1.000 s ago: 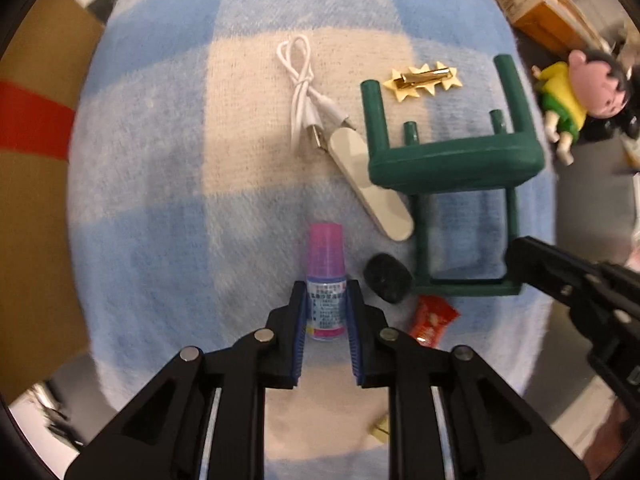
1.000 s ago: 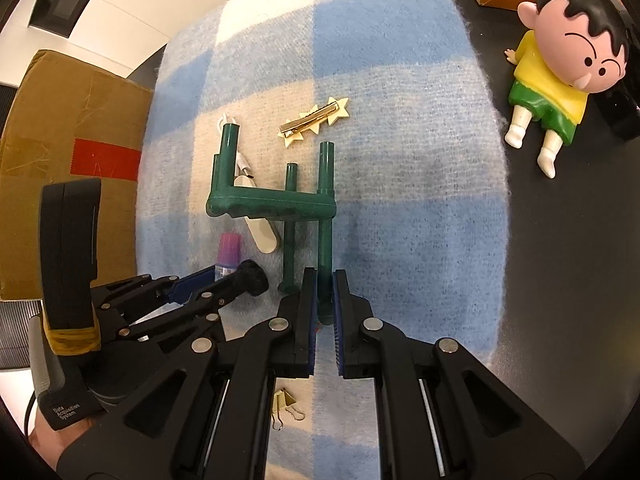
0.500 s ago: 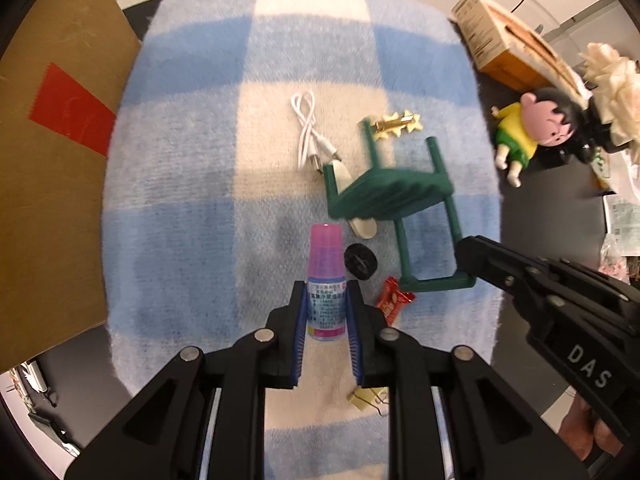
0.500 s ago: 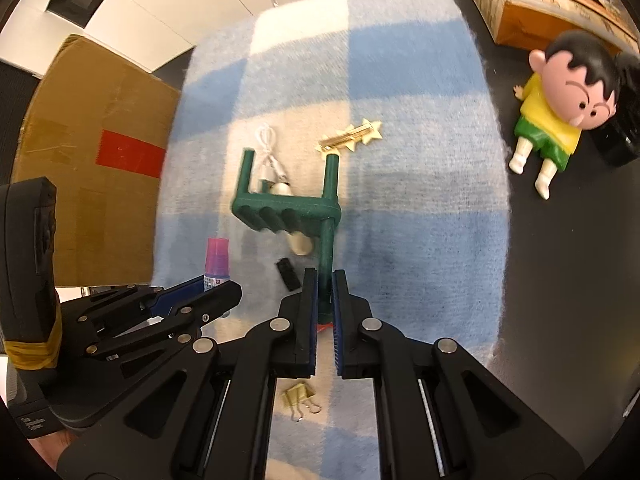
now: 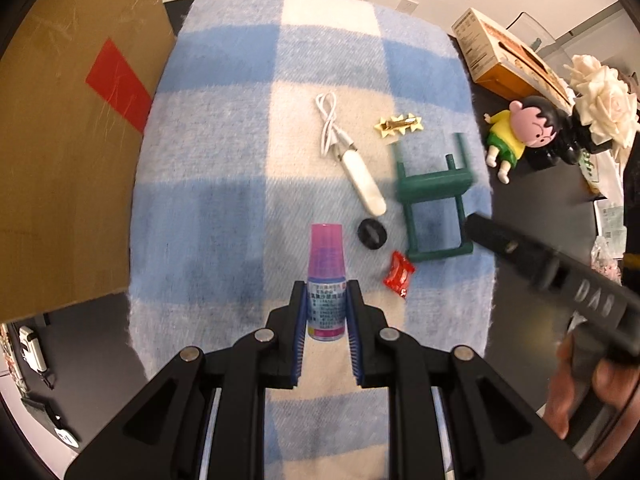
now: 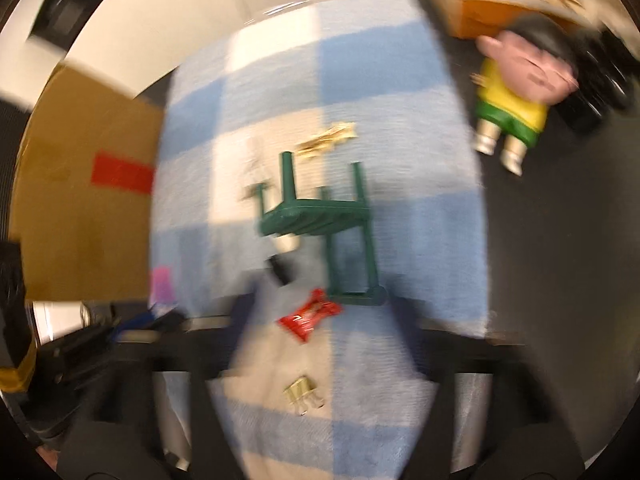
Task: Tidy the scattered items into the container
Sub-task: 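Close the left tool on the pink-capped bottle while the right tool holds the chair, then lift the chair and bottle and carry both over the cardboard box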
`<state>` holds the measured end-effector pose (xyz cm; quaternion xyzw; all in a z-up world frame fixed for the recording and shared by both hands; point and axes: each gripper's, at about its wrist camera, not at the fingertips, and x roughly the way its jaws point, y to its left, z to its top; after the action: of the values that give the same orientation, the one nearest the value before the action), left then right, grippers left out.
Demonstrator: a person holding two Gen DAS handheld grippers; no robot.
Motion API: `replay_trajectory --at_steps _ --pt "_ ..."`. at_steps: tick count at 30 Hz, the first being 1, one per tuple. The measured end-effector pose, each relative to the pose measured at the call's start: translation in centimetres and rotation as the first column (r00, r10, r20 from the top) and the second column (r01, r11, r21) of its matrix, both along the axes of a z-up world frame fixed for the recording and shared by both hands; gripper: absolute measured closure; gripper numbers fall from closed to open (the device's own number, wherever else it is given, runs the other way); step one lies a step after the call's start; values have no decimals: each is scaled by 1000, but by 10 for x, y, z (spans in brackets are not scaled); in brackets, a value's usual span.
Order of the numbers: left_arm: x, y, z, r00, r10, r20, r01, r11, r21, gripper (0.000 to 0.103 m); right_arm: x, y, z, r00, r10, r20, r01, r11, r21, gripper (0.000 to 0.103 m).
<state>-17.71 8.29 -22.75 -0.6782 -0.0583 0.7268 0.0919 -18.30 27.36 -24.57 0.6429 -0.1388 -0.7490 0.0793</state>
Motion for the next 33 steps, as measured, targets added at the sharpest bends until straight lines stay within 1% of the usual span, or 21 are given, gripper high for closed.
replay_trajectory --at_steps 1,5,7,10,15,17,19,21,22,23,24,26,29,30,33 --pt "1 0 -2 1000 0 3 0 1000 -1 85 0 8 -5 1000 -28 8 28 1000 2 19" --pt "2 5 -9 1000 -10 22 10 1000 1 85 -4 13 -18 999 -13 51 12 999 31 21" --pt "0 8 -13 999 -16 32 15 1000 2 85 -8 11 -23 998 4 57 -8 998 56 21" --pt "-3 14 -19 999 -26 42 26 1000 -2 85 -16 9 -37 995 22 98 -28 998 64 38" --pt "-11 23 -29 997 -40 62 41 999 -7 85 -26 7 -57 989 47 139 -61 993 104 47" --pt "-14 26 -32 997 -46 69 47 999 -8 85 -28 7 -66 985 51 163 -71 991 114 58" --pt "-16 29 -35 996 -51 75 52 999 -9 85 -29 7 -74 981 56 185 -80 989 126 64" --pt "-16 31 -37 995 -55 78 56 998 -9 85 -28 0 -74 983 82 161 -108 981 160 65" --pt "-16 32 -38 995 -57 80 58 998 -9 85 -28 -6 -74 981 111 159 -142 970 198 69" --pt "-16 33 -39 995 -60 82 61 998 -9 85 -27 -13 -74 977 139 158 -174 956 236 86" --pt "-16 34 -39 995 -62 84 63 998 -9 85 -26 -19 -75 973 168 157 -205 941 268 94" --pt "-16 35 -39 994 -63 85 64 998 -6 85 -24 -28 -76 966 199 163 -240 923 300 96" --pt "-15 37 -36 995 -65 79 66 998 -3 85 -25 -31 -75 969 174 175 -222 927 303 97" --pt "-14 37 -34 995 -66 76 66 998 -2 85 -25 -30 -73 972 158 173 -204 933 295 97" --pt "-11 35 -27 996 -62 63 62 998 6 85 -25 -31 -60 981 138 137 -170 951 257 97"
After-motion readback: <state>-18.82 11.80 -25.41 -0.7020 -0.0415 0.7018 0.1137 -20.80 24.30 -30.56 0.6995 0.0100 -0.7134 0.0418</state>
